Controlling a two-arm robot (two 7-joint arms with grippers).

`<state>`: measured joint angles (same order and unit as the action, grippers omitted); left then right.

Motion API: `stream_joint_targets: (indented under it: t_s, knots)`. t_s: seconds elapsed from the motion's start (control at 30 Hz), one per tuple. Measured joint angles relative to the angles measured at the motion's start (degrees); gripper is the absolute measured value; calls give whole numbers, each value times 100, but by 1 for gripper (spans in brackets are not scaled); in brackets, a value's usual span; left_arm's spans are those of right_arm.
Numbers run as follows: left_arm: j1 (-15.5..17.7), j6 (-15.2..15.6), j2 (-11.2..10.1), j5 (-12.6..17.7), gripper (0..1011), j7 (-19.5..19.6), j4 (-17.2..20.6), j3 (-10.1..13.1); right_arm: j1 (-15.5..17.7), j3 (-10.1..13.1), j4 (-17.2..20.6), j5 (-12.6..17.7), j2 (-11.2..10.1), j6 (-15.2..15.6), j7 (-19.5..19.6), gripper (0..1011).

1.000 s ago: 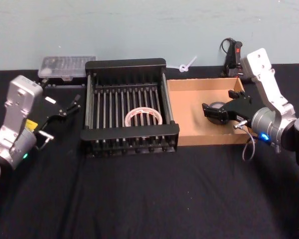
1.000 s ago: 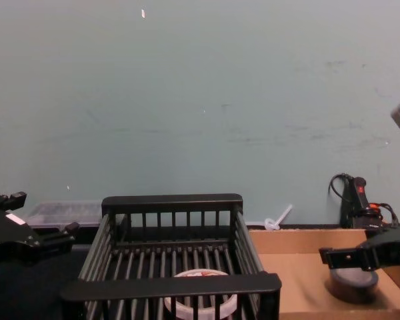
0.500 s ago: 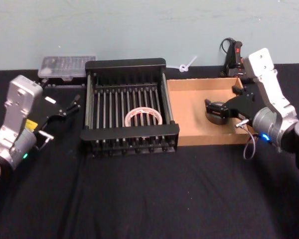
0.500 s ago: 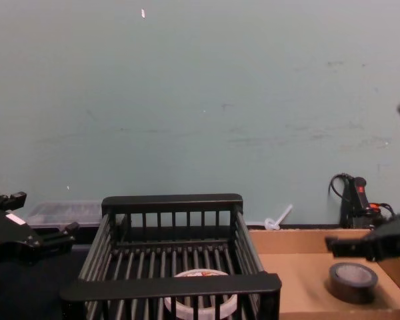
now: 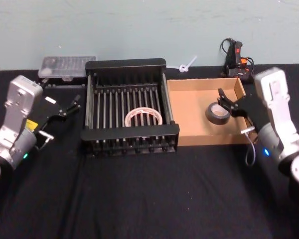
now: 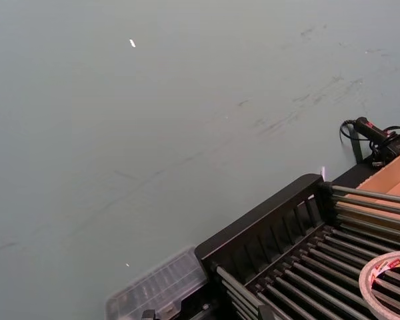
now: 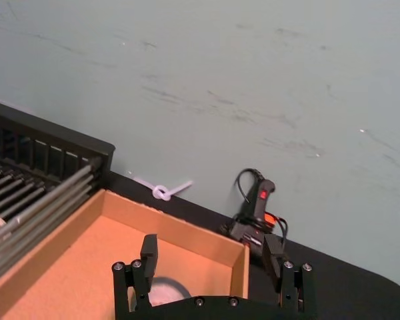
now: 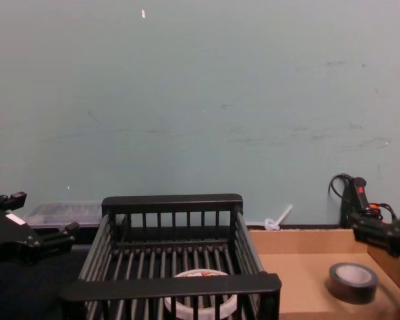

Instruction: Pick up the white tape and place it into the black box , Pick up the silver tape and place it into the brown box.

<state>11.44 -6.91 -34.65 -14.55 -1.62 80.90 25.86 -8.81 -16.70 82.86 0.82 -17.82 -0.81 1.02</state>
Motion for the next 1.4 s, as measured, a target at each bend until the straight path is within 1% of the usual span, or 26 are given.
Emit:
stream_joint_targets:
  t_s: [0.03, 0.1, 0.27, 0.5, 1.4]
  knots:
    - [0, 0, 0, 0, 1001, 0, 0, 0, 77, 18, -35, -54, 23, -117, 65, 1002]
    - [-1, 0, 0, 0, 1001, 0, 0, 0, 140, 36, -63, -100, 43, -199, 108, 1002]
    - [0, 0, 0, 0, 1001, 0, 0, 0, 263, 96, -134, -179, 93, -297, 157, 1002]
    - [0, 0, 0, 0, 1001, 0, 0, 1, 308, 244, -173, -187, 201, -263, 127, 1002]
    - [0, 0, 0, 0, 1001, 0, 0, 0, 301, 208, -176, -185, 179, -262, 129, 1002]
